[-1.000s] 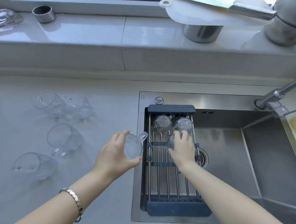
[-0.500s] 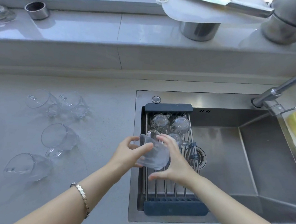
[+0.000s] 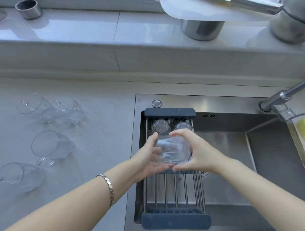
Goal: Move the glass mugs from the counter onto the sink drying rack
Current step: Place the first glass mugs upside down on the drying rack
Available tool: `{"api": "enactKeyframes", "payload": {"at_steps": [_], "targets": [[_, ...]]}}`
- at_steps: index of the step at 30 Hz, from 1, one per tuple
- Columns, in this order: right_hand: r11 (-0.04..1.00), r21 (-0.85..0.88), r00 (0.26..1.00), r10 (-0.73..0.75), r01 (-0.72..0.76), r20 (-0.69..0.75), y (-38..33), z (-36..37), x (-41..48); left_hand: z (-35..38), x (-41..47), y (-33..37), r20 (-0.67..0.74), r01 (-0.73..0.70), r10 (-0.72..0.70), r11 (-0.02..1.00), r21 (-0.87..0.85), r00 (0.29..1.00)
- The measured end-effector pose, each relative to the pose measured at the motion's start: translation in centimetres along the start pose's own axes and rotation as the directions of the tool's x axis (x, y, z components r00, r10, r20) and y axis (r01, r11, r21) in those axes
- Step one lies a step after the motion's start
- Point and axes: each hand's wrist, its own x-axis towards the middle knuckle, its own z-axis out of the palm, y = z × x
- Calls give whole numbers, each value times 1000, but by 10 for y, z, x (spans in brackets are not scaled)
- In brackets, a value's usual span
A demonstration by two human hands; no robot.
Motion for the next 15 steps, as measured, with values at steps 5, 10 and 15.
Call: {"api": "enactKeyframes", "payload": {"at_steps": [5,10,15], "targets": [[991,-118,992,48,-63,-121,4,9,27,-23,17,-5,-119,-186,372,685,704,920],[907,-395,990,133,-145,-58,-7,29,54,-70,38,-26,427,-218,279,-557,802,860],[765,-600,964,263,-233,-39,-23,54,74,-91,37,-22,534,-261,182,-715,649,826]]}}
